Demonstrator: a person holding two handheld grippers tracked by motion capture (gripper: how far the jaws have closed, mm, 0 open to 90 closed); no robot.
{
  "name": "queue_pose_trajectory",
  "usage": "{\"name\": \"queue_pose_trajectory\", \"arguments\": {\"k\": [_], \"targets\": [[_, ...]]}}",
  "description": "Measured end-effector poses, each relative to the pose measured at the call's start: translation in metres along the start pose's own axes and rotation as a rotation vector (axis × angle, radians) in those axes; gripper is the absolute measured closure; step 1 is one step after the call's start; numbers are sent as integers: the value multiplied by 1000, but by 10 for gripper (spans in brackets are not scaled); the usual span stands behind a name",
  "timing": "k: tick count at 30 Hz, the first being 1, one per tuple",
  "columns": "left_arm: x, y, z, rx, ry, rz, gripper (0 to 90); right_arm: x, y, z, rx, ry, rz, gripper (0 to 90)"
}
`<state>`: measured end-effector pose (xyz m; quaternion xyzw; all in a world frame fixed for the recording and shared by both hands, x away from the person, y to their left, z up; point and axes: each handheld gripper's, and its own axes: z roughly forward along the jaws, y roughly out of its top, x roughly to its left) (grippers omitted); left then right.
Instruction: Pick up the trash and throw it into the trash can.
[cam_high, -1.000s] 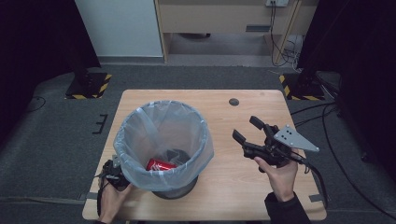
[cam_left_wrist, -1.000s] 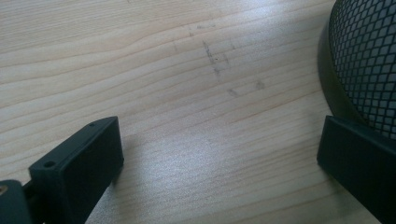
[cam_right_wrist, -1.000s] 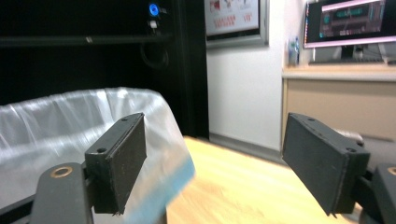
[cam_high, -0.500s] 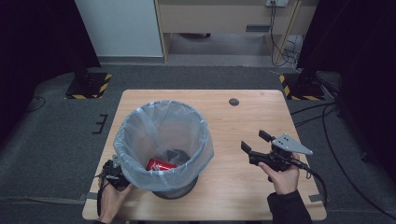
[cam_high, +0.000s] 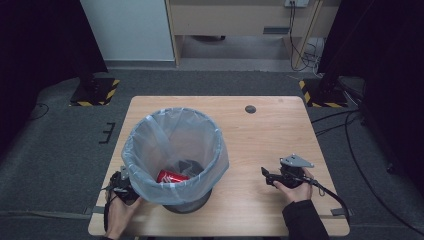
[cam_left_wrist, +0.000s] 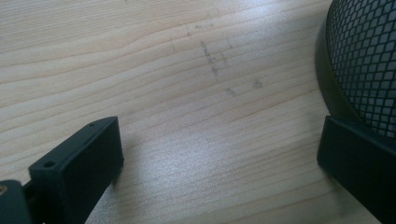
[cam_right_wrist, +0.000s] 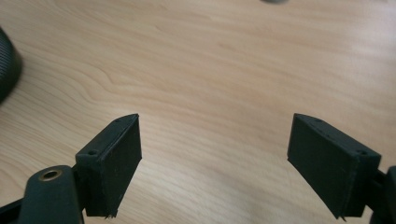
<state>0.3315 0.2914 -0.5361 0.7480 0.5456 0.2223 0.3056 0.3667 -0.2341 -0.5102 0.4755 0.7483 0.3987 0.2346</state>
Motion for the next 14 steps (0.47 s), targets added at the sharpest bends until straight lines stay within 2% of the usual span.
{"name": "queue_pose_trajectory", "arguments": {"k": [5,7,9,11,14], "targets": [[0,0,0,0,0,0,0,-12,-22,5,65,-54,8,176],[0,0,0,0,0,0,0,-14,-25,6,68,-60,14,172],[0,0,0,0,0,1,0,-16,-27,5,97,-66,27,159],[0,0,0,0,0,0,0,-18,-28,5,97,-72,25,150],[0,0,0,0,0,0,0,-19,-28,6,128,-75,15,128]]}}
